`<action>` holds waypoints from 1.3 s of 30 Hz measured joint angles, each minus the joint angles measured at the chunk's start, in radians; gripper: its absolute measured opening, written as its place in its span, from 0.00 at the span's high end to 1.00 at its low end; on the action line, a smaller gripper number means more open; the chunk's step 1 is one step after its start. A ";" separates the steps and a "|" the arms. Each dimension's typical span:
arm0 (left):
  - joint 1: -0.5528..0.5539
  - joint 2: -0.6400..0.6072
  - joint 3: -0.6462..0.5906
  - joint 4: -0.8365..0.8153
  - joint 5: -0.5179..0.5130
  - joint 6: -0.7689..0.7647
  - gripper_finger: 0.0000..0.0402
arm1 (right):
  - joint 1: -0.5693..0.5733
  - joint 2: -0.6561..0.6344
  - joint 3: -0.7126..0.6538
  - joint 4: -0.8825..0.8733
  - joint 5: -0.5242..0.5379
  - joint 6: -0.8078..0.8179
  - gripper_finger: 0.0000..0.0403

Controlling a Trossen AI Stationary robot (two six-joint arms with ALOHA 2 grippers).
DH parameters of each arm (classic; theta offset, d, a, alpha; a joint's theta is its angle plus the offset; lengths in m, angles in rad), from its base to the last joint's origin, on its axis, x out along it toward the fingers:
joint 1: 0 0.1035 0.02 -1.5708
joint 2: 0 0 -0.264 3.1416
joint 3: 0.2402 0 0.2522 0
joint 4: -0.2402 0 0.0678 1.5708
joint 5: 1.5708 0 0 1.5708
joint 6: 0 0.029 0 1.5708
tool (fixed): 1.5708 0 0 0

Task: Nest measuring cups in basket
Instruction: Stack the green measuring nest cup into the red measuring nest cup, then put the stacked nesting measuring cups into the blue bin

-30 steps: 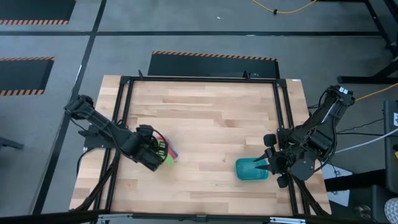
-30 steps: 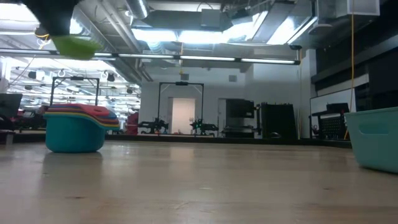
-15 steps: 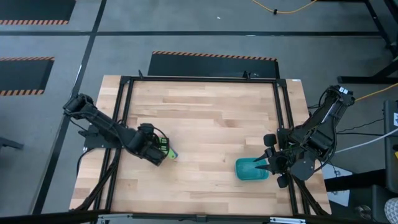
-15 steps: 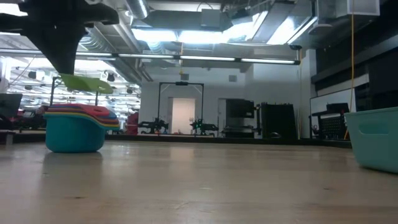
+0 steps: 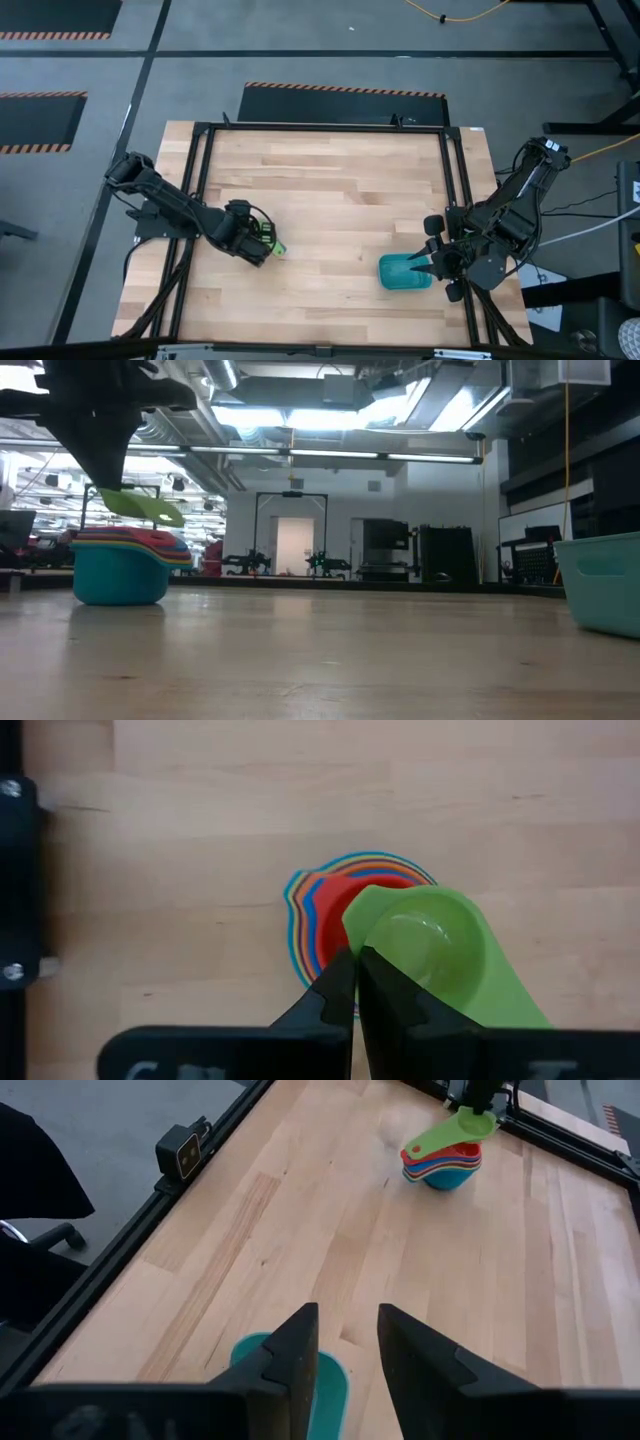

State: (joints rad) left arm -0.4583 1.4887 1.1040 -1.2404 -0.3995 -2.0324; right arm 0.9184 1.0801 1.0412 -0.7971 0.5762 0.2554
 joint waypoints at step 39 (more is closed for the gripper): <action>0.008 0.046 0.001 -0.008 0.030 0.027 0.67 | 0.000 0.000 0.000 0.001 -0.001 -0.002 0.72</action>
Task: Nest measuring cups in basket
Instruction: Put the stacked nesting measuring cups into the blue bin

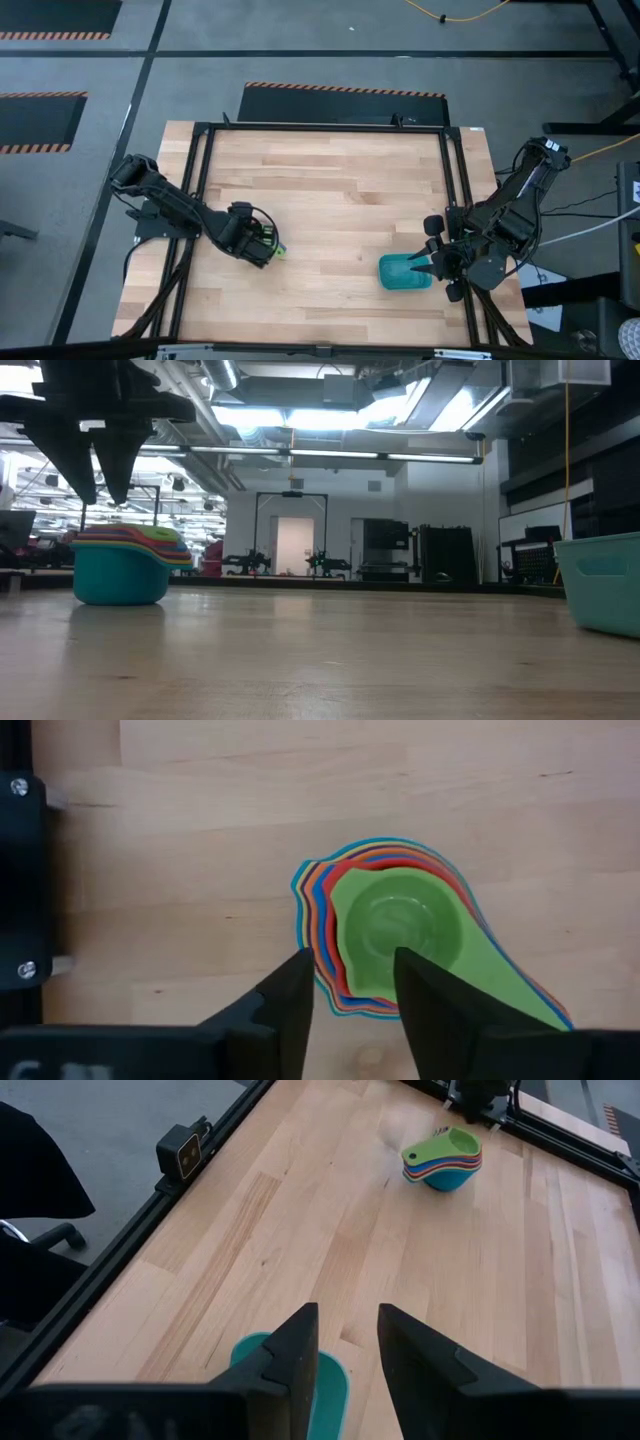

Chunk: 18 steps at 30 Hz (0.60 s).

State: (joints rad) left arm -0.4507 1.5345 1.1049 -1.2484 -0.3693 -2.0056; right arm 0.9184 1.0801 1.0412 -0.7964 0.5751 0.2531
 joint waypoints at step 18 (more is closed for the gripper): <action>0.001 0.000 0.000 -0.003 0.032 0.053 0.64 | 0.000 0.000 0.000 0.000 0.000 0.000 0.72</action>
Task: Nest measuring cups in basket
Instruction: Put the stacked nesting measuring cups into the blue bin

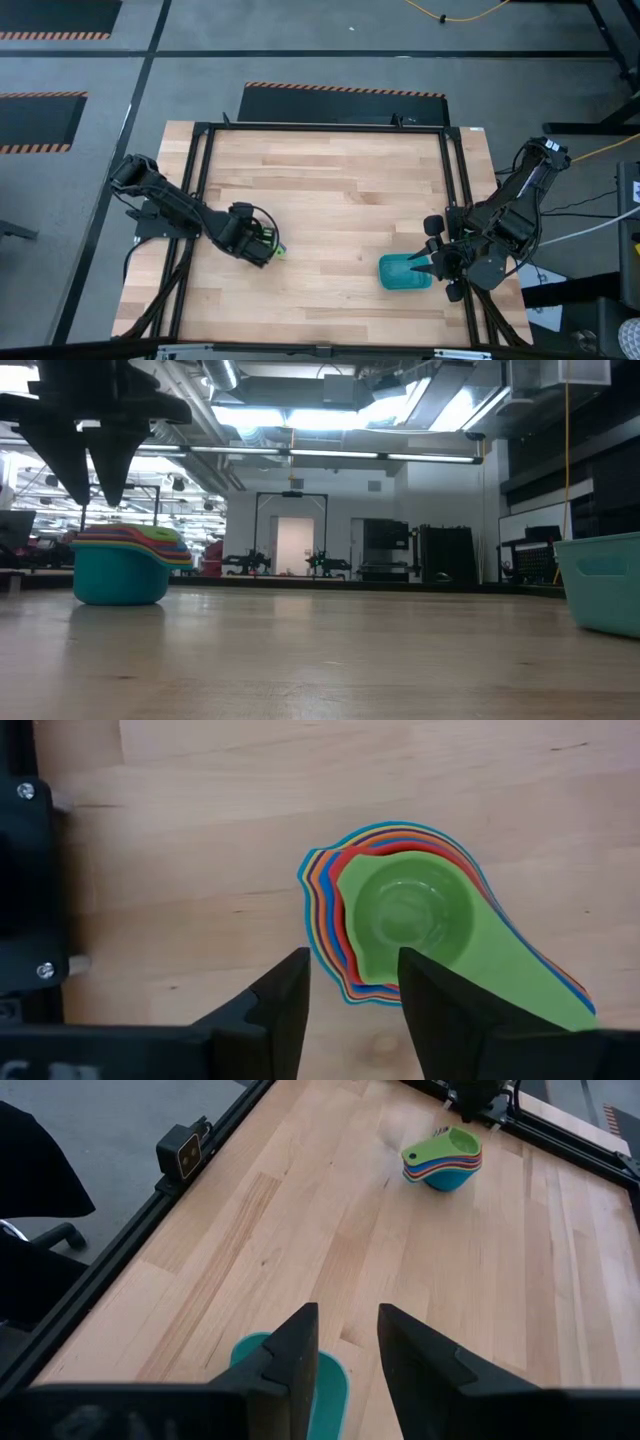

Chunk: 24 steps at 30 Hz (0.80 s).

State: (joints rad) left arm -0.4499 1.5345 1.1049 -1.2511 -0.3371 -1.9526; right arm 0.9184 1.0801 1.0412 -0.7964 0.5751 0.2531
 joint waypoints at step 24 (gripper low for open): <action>0.000 0.000 0.000 0.023 0.014 0.154 0.32 | 0.000 0.000 0.000 0.000 0.000 0.000 0.72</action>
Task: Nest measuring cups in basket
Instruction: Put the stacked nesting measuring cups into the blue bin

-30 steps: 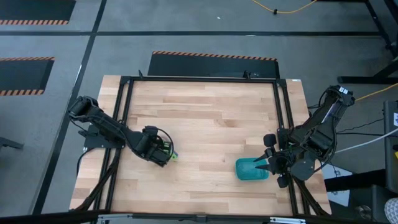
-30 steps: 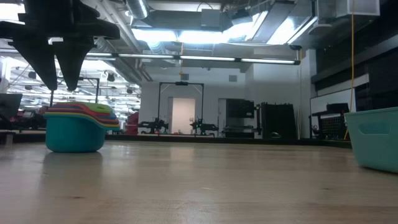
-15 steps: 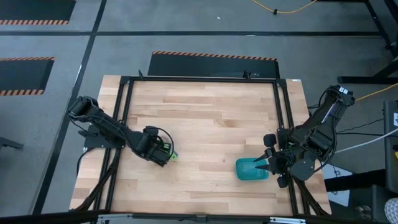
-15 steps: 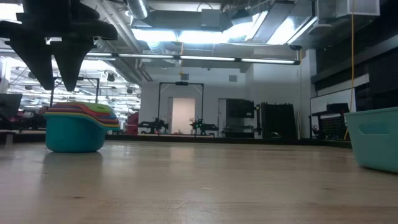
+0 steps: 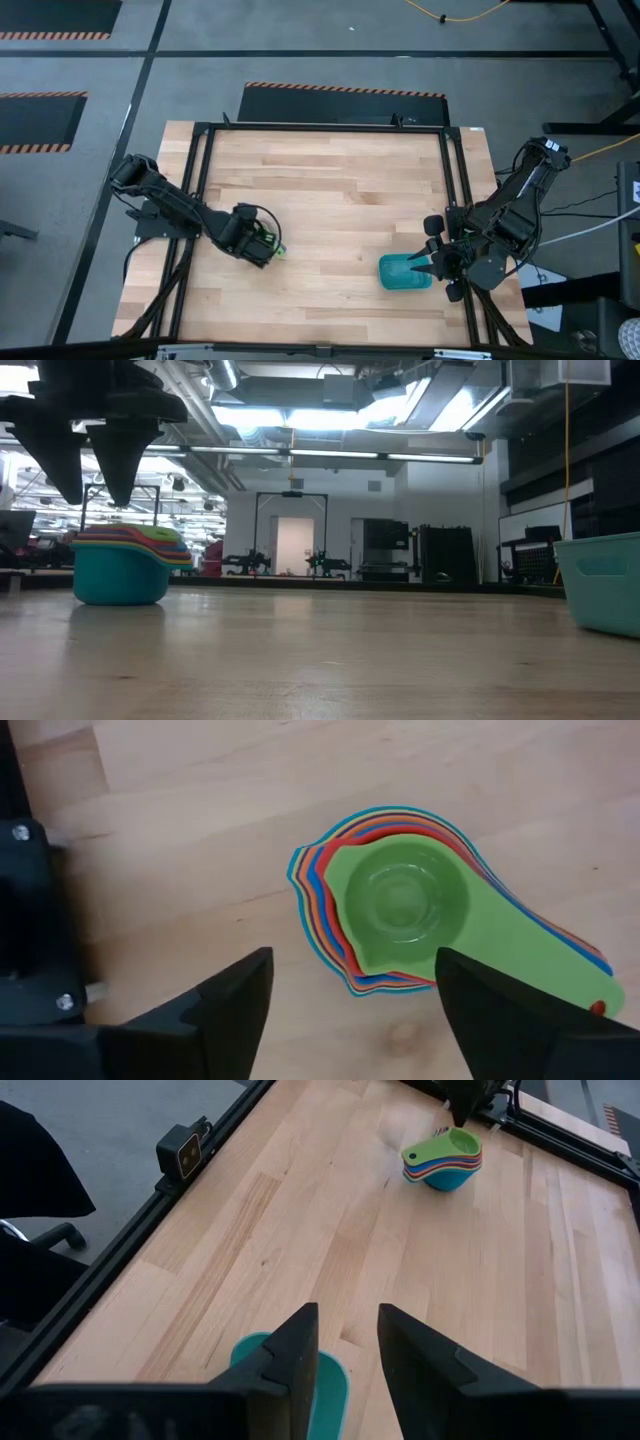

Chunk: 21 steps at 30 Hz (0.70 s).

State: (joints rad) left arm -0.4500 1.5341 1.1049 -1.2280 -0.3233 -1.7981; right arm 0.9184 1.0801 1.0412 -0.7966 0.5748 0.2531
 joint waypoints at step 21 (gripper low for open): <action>-0.220 -0.003 0.132 0.278 -0.059 -0.226 0.32 | 0.000 0.000 0.000 0.000 0.000 0.000 0.72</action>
State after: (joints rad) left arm -0.6701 1.5309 1.2369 -0.9503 -0.3827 -2.0238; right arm 0.9184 1.0801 1.0412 -0.7967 0.5747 0.2535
